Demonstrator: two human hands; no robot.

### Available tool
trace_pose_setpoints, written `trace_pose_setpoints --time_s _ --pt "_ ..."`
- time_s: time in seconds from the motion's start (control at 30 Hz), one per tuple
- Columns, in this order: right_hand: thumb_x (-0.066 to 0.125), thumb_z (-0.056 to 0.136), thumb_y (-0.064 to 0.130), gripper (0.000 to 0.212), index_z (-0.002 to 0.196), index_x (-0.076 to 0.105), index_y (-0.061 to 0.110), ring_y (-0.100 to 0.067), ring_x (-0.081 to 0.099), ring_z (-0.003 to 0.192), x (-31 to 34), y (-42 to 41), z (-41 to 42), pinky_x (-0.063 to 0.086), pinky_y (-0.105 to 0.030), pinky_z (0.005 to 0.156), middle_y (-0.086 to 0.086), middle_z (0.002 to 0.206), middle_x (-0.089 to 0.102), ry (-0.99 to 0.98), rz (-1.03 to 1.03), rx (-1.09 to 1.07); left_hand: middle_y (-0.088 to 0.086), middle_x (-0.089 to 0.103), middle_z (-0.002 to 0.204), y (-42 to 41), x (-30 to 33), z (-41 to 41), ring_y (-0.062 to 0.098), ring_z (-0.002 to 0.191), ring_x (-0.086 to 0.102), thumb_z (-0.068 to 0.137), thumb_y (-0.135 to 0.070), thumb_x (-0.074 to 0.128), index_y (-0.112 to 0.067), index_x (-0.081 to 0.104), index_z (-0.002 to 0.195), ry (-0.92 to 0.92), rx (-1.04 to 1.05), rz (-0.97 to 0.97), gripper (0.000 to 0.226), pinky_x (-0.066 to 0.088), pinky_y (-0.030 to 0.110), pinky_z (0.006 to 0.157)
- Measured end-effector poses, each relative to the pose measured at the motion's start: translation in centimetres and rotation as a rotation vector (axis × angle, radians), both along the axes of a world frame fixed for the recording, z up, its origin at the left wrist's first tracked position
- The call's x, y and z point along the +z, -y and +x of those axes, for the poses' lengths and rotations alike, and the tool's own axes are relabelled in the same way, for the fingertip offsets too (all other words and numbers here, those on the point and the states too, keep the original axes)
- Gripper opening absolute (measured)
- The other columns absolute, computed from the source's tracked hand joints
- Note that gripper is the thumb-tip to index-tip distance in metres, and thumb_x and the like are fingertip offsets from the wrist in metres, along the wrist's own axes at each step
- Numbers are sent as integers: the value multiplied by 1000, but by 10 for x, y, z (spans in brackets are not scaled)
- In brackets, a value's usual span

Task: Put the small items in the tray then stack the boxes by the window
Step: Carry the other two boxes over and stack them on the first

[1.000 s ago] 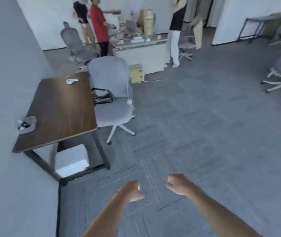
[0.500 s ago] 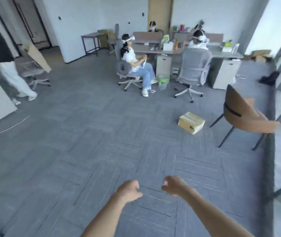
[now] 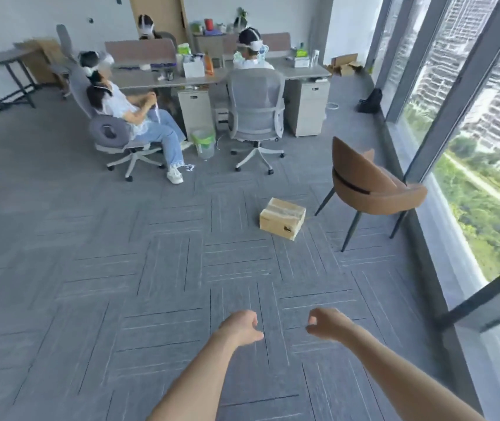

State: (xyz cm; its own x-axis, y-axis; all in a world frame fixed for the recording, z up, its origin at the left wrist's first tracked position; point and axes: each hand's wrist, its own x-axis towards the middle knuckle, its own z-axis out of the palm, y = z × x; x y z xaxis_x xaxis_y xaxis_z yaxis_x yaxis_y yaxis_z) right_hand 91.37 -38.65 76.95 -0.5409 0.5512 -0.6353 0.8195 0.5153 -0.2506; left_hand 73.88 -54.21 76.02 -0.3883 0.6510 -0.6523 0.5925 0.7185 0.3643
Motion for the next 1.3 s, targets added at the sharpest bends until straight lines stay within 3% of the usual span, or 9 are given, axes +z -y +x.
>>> trace_pose_setpoints --time_s 0.17,0.33,0.43,0.5,0.63,0.77,0.83,1.1,1.3 --pt "54 92 30 30 113 67 13 -23 64 97 -3 -80 -82 49 -30 80 -6 103 69 -15 -65 -109 2 60 125 -94 5 -100 21 107 59 91 -36 63 -18 59 124 3 -69 -23 38 48 32 88" --pt "56 95 32 33 120 66 13 -25 64 112 -28 -181 -170 52 -34 92 -8 120 69 -28 -86 -188 -1 63 126 -200 -8 -195 21 114 60 87 -42 65 -23 60 124 6 -93 -40 42 49 33 94" --pt "53 97 31 35 123 65 11 -26 63 114 -49 -248 -222 51 -35 94 -9 123 68 -39 -106 -224 -1 64 121 -268 -17 -248 21 109 64 86 -43 65 -23 59 123 21 -71 -36 42 49 33 89" --pt "53 97 30 36 123 65 8 -27 63 114 -61 -294 -253 50 -35 95 -10 123 68 -26 -136 -246 0 65 120 -312 -23 -281 21 107 65 86 -43 65 -22 59 123 30 -61 -68 43 50 33 87" --pt "53 95 28 36 121 66 8 -27 65 113 -73 -372 -299 52 -36 94 -12 122 69 -3 -181 -330 2 63 124 -390 -29 -336 21 110 62 85 -41 67 -21 60 124 16 -75 -115 44 52 36 96" --pt "53 95 27 37 119 66 2 -27 69 99 -73 -446 -347 55 -41 92 -15 120 71 -11 -191 -384 1 59 128 -471 -32 -386 22 115 59 90 -39 64 -19 59 127 33 -121 -117 43 49 34 97" --pt "54 94 29 35 118 66 6 -26 67 106 -74 -476 -368 54 -38 93 -12 120 70 -12 -201 -423 1 59 129 -508 -38 -407 22 116 59 89 -40 65 -19 59 127 43 -148 -125 44 49 37 100" --pt "57 93 29 32 116 68 9 -26 64 110 -97 -578 -442 52 -37 94 -10 118 70 -15 -200 -586 5 54 132 -654 -91 -492 22 115 58 89 -35 66 -16 58 126 113 -311 -153 42 49 40 101" --pt "56 92 29 29 113 67 13 -23 63 107 -157 -627 -481 52 -34 91 -5 117 69 -13 -254 -751 3 55 127 -731 -159 -546 20 112 58 90 -36 66 -16 60 122 165 -329 -164 38 50 33 95"
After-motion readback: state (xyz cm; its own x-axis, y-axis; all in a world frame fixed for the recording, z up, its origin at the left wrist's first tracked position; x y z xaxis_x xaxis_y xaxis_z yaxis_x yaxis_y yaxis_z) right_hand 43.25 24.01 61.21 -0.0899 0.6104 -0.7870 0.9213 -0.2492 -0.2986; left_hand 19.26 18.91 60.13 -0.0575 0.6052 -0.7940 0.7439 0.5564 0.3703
